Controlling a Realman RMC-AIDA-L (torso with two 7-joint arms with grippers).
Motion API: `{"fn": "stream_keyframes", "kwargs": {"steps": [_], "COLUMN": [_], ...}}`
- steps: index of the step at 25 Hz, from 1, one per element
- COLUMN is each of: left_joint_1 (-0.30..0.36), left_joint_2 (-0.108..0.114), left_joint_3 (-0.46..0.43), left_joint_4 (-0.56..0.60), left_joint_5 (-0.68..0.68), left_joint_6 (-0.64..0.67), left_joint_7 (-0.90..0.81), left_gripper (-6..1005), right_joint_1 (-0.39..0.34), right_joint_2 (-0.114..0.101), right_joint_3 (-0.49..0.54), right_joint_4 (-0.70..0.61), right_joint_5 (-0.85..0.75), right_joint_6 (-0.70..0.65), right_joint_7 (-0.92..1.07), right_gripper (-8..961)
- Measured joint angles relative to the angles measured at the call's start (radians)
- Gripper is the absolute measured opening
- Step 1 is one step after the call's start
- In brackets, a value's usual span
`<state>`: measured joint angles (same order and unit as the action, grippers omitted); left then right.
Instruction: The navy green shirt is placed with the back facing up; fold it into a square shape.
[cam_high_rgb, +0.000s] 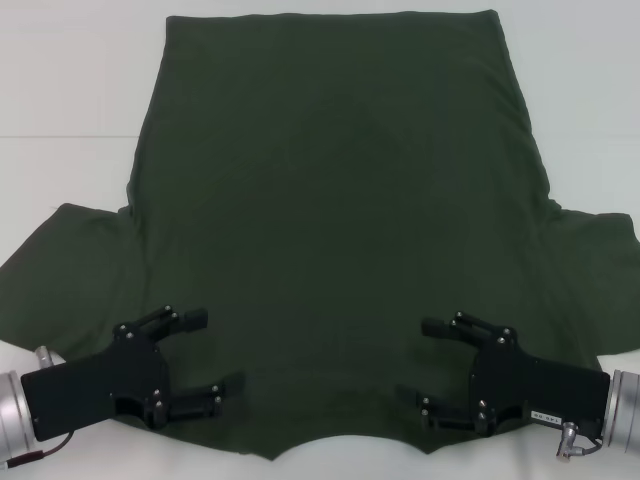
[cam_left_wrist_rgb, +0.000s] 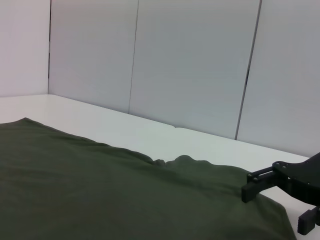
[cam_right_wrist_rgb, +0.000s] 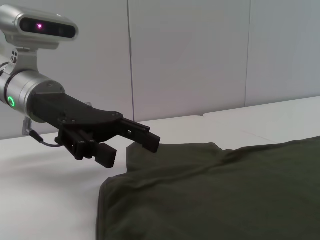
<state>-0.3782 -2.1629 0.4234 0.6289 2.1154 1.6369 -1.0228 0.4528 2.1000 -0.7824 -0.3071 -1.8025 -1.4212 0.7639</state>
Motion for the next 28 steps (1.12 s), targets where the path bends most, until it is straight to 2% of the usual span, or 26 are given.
{"fn": "stream_keyframes", "kwargs": {"steps": [15,19,21,27,28], "left_joint_1": [0.001,-0.005,-0.011,-0.047,-0.05], "left_joint_2": [0.0,0.004,0.018,0.091,0.098], "left_joint_3": [0.0,-0.001,-0.002,-0.015,-0.015], "left_joint_4": [0.0,0.004,0.01,0.039,0.062], "left_joint_5": [0.0,-0.008,-0.024,-0.033,-0.026], "left_joint_6": [0.002,0.013,0.03,0.056,0.055], "left_joint_7": [-0.009,-0.109,-0.257,-0.751,-0.819], "left_gripper": [949,948,947,943,942], "right_joint_1": [0.0,0.001,0.001,0.003,0.003], "right_joint_2": [-0.001,-0.002,-0.002,-0.002,-0.002], "right_joint_3": [0.0,0.001,0.003,0.005,0.005], "right_joint_4": [0.01,0.01,0.01,0.01,0.01], "right_joint_5": [0.005,0.005,0.005,0.005,0.005], "right_joint_6": [0.001,0.001,0.001,0.001,0.001], "right_joint_7": [-0.001,-0.001,-0.001,0.0,0.0], "right_gripper": [916,916,916,917,917]}}
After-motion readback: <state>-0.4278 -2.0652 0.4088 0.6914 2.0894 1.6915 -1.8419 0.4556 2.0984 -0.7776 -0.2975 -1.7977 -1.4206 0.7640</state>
